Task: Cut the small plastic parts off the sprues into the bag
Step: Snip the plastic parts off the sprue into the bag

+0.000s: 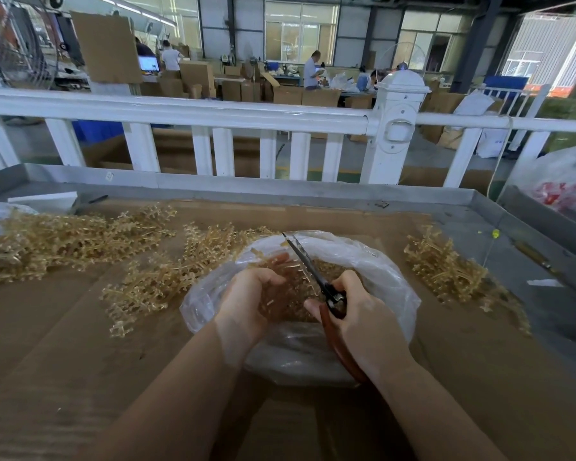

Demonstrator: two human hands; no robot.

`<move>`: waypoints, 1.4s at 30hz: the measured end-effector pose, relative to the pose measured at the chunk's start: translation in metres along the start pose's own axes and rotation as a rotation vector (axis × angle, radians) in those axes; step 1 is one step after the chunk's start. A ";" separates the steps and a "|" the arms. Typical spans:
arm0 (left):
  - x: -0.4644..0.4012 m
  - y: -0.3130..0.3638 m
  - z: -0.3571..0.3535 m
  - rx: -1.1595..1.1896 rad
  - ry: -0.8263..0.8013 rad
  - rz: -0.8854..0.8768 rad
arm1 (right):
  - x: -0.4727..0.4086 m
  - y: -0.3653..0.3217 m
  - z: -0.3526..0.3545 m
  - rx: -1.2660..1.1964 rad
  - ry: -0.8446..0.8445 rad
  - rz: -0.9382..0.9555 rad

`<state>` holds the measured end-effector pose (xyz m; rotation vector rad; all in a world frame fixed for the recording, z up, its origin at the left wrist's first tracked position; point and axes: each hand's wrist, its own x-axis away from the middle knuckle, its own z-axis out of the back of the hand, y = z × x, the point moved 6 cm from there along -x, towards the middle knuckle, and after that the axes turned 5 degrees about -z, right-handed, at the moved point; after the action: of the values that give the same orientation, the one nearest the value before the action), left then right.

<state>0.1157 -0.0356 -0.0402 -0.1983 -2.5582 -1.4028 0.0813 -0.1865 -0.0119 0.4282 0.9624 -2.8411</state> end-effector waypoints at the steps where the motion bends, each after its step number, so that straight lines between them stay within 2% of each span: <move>1: 0.000 0.002 -0.001 -0.051 0.039 -0.032 | 0.000 0.001 0.000 -0.002 -0.006 -0.003; 3: -0.001 0.006 -0.003 -0.130 0.095 -0.083 | -0.001 0.001 0.000 0.000 -0.008 -0.007; 6: -0.005 0.008 -0.006 -0.158 0.084 -0.096 | -0.003 0.002 0.000 0.016 -0.008 -0.021; 17: -0.010 -0.001 0.001 -0.002 0.142 -0.054 | 0.007 -0.002 -0.005 0.126 -0.009 0.037; 22: -0.007 -0.002 0.002 0.021 0.172 -0.101 | 0.011 -0.004 -0.003 0.132 0.002 0.064; 33: -0.007 -0.005 0.011 0.064 0.231 -0.092 | 0.008 -0.007 -0.011 0.206 0.109 0.129; 42: -0.004 -0.004 0.010 0.094 0.186 -0.310 | 0.013 -0.008 -0.014 0.176 0.159 0.158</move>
<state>0.1175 -0.0291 -0.0498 0.3418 -2.5680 -1.3203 0.0706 -0.1720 -0.0221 0.7237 0.6691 -2.7890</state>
